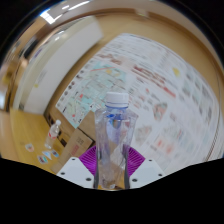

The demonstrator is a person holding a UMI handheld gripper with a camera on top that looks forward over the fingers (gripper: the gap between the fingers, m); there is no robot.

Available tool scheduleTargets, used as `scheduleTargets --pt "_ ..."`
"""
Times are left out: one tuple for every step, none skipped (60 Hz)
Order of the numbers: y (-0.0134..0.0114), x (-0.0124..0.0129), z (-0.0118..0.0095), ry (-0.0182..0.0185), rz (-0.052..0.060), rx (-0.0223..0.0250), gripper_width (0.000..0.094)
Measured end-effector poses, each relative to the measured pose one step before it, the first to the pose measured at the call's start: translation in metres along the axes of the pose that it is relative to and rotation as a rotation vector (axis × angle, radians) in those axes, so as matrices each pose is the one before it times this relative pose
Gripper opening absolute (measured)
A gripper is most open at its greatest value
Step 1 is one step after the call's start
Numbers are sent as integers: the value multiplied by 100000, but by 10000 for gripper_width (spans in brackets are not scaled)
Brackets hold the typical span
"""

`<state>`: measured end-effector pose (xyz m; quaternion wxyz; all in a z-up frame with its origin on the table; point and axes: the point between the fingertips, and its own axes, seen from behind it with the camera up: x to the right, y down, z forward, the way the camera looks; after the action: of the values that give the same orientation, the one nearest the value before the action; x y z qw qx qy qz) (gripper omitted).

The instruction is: Pour water

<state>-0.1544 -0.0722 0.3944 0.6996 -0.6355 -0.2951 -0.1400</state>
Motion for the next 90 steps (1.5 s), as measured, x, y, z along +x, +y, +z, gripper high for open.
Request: scheduleTargets --pt "460 -144 -140 -17 4778 -635 338" --pt "606 538 -41 -613 4723 -737 339" --pt "620 256 -61 -144 4335 -833 340" --pt "739 244 -41 75 4088 -961 340" --pt "792 261 -42 204 3738 -1215 340" --pt "915 296 -1 259 3307 -1393 340" --pt "1432 -775 -232 2300 2487 -1615 340" --pt "1061 264 41 339 2881 -1448 339" --pt "1146 988 357 -725 2620 -952 341" --pt "1087 284 107 132 2154 -1186 340" --pt "1040 228 111 82 1983 -1077 340" --pt "1064 246 110 123 1910 -1047 340" --pt "1086 220 120 205 1796 -1191 339" --pt "1113 206 144 144 1543 -1370 340" --pt "1205 -332 -107 576 1407 -1389 339" --pt "1075 94 184 -327 1430 -1311 340" --pt "1017 67 163 -332 1521 -985 340" --pt "1175 -7 101 -207 1370 -904 341" --pt "951 17 194 -298 1332 -1062 340" --pt "916 14 199 -463 1157 -975 341" --pt "903 -96 158 -635 962 -929 342" --pt "892 -91 182 -705 803 -894 341" --pt "748 -336 57 -173 785 -982 340" --pt "928 -73 95 -378 607 -843 340" --pt "758 -66 175 -384 683 -874 340" --pt "723 -79 181 -449 629 -791 340" --pt "709 -128 178 -522 593 -681 342" --pt "654 -93 213 -440 567 -586 340" --pt "624 -77 173 -335 523 -528 340" --pt "582 -80 203 -337 567 -559 340" --pt "564 -107 182 -382 485 -498 340" --pt "531 -80 196 -325 434 -430 339" --pt "407 -242 109 150 480 -648 341" --pt "545 13 161 -154 429 -531 340" --pt "582 -35 309 39 410 -480 340" --pt "510 -21 168 -86 358 -588 341" --pt "476 -20 153 -63 383 -581 340" --pt "535 -77 44 -215 403 -996 344" --pt "-557 -179 -63 -388 366 3329 347" --pt "-25 82 1 487 -1101 911 347" --pt "293 1 -49 270 -1003 -528 343" --pt "-194 -180 56 -442 -573 1252 342" --pt "188 -105 1 -24 -494 -519 342" --pt "-104 -23 -122 534 -340 26 341" --pt "-32 3 88 470 -182 293 341" --pt "76 25 42 303 -223 -219 342" --pt "-54 -29 61 229 -297 257 342" --pt "8 2 37 142 -438 -89 344" --pt "14 -11 24 159 -313 -71 352" --pt "-8 -2 12 195 -151 -114 361" --pt "1 -13 6 179 61 -257 382" --pt "-15 -55 -32 149 114 -117 399" --pt "36 -3 44 107 62 -316 426" --pt "2 -8 54 89 -64 -262 455" --pt "68 18 37 6 -81 -591 479" --pt "80 34 -13 103 -1 -740 498" --pt "82 103 -34 334 -203 -828 514" --pt "161 127 -140 660 -307 -1510 536" --pt "199 64 -111 632 -368 -1732 580" --pt "263 113 -184 574 -430 -1928 637" --pt "272 104 -242 509 -313 -1881 694" --pt "199 76 -281 498 -177 -1584 751" --pt "107 60 -400 512 -22 -1294 808" --pt "56 -13 -439 306 34 -1099 865" --pt "69 96 -344 788 342 -661 840" --pt "60 -73 -610 778 329 -595 834" --pt "-78 -25 -632 547 299 -485 839" --pt "-134 -54 -707 404 61 -313 848" --pt "-168 -110 -740 282 -111 -313 858" --pt "-125 -144 -777 221 -112 -357 861" --pt "-100 -128 -861 398 19 -421 859" --pt "-175 1 -865 381 22 -455 853" --pt "-3 -141 -971 564 378 -503 849" --pt "17 -182 -996 636 553 -687 849" --pt "96 -190 -1032 716 709 -796 852" --pt "124 -218 -1037 584 721 -711 849" --pt "92 -274 -1031 366 638 -481 847" --pt "155 -297 -1035 181 506 -319 850" --pt "163 -311 -996 138 472 -286 850" --pt "179 -308 -994 179 478 -254 850" --pt "199 -330 -974 230 466 -229 850" --pt "212 -314 -960 299 368 -200 851" --pt "145 -275 -969 400 209 -480 851" --pt "282 -278 -947 462 163 -264 852" --pt "282 -252 -903 573 85 -213 852" --pt "290 -245 -865 592 -39 -125 849" --pt "275 -235 -866 606 -64 -56 850" --pt "244 -258 -853 595 -47 -52 851" --pt "361 -310 -821 755 56 212 851" --pt "269 -230 -819 681 70 80 852"
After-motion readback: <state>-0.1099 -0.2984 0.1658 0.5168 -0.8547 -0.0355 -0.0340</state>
